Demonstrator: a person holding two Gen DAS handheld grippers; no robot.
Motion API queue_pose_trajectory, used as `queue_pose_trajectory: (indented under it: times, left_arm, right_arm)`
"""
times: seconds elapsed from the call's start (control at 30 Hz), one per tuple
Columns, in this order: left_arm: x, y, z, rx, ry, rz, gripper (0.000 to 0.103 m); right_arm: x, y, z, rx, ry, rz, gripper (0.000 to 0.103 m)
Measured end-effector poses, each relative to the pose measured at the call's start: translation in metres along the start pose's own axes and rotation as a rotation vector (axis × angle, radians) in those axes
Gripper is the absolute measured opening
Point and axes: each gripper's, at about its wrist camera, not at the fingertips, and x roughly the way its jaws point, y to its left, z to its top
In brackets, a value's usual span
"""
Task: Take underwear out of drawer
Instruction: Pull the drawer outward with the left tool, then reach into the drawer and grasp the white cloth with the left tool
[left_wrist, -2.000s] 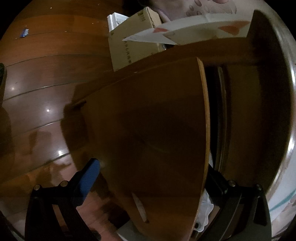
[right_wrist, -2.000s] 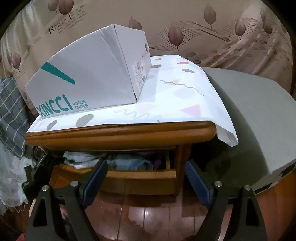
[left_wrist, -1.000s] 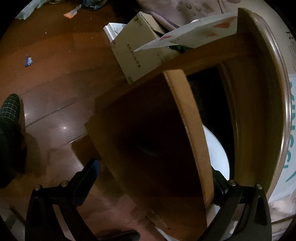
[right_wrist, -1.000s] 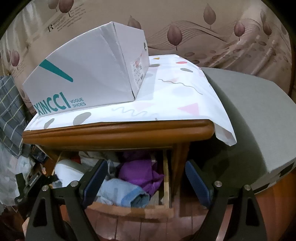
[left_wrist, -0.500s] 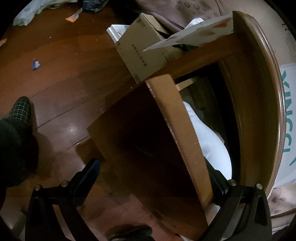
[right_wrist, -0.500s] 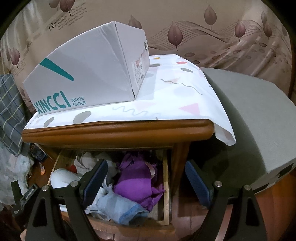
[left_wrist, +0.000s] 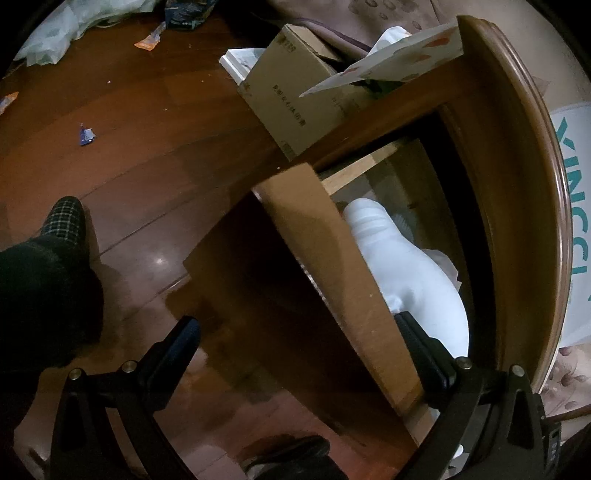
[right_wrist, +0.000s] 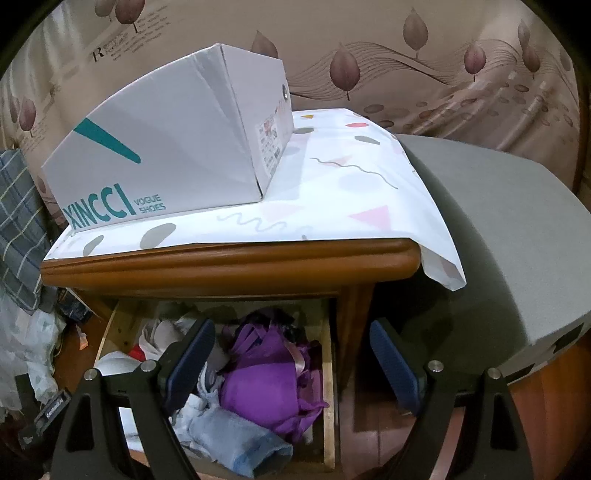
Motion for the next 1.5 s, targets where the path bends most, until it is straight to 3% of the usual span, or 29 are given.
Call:
queue_pose_trajectory:
  times: [0.43,0.57,0.9,1.0,1.17,1.4,1.5]
  left_arm:
    - [-0.012,0.006,-0.001,0.036,0.032,0.06,0.103]
    - [-0.019,-0.007,0.001,0.124,-0.005,0.144,0.102]
    - [-0.064,-0.032,0.007,0.246,-0.04,0.189,0.1]
    - [-0.074,-0.047,0.01,0.305,-0.022,0.165,0.1]
    - [-0.073,-0.072,0.011,0.348,0.084,0.092,0.1]
    - [-0.064,-0.114,-0.001,0.601,0.079,0.194,0.1]
    - [-0.054,-0.117,0.002,0.581,0.127,0.175,0.1]
  right_arm:
    - [0.002,0.001,0.001,-0.01,0.01,0.0,0.088]
    - [0.002,0.003,0.001,-0.018,0.017,0.013,0.088]
    - [0.014,0.019,-0.006,-0.096,0.115,0.061,0.088]
    - [0.015,0.022,-0.007,-0.11,0.131,0.064,0.088]
    - [0.017,0.024,-0.009,-0.12,0.154,0.071,0.088]
    - [0.015,0.024,-0.01,-0.135,0.169,0.059,0.088]
    - [0.018,0.024,-0.012,-0.132,0.185,0.065,0.088]
